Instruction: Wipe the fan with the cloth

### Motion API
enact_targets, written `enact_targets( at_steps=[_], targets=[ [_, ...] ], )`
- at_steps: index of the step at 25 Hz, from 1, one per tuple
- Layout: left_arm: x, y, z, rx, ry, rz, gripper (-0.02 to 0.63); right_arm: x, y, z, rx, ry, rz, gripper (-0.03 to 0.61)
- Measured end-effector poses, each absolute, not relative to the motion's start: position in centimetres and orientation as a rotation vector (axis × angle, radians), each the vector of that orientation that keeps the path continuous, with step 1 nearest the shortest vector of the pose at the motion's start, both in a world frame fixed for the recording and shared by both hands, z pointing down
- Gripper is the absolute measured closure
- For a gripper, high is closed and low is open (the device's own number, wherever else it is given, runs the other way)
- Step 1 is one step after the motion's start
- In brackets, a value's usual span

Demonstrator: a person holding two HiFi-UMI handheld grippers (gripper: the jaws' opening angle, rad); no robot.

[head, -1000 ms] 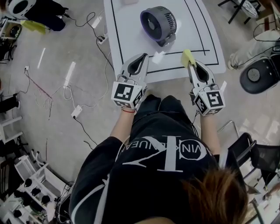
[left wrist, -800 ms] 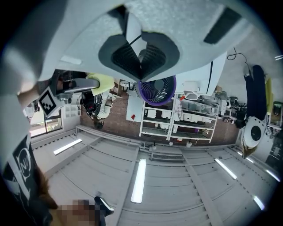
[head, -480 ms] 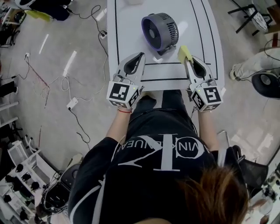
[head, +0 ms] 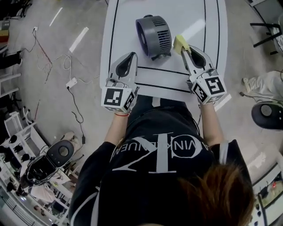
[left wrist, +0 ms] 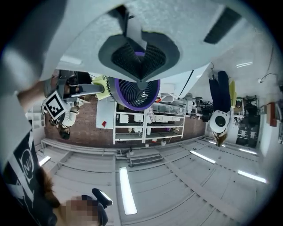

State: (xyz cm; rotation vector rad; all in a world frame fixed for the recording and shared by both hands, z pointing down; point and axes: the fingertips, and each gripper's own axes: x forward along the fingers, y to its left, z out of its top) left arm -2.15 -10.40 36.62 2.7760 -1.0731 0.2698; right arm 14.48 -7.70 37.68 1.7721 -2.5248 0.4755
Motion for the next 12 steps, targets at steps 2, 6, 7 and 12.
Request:
enact_targets(
  at_steps=[2,6,7,12],
  targets=[
    [-2.1,-9.1,36.5,2.756,-1.123,0.287,0.603,14.6,-7.8,37.9,1.729,-2.579,0.506,0.540],
    [-1.7,-7.4,35.7,2.717,-1.177,0.234,0.603,14.8,-8.4,37.6,1.659,-2.668,0.546,0.540],
    [-1.6,-7.0,35.5,2.703,-1.184,0.222,0.603,14.9,-8.8,37.4,1.640,-2.697,0.555,0.541],
    [0.0,-5.6,34.5,2.697,-1.163,0.294,0.505,15.5,-10.3,35.6,1.487,-2.874,0.579,0.540]
  ],
)
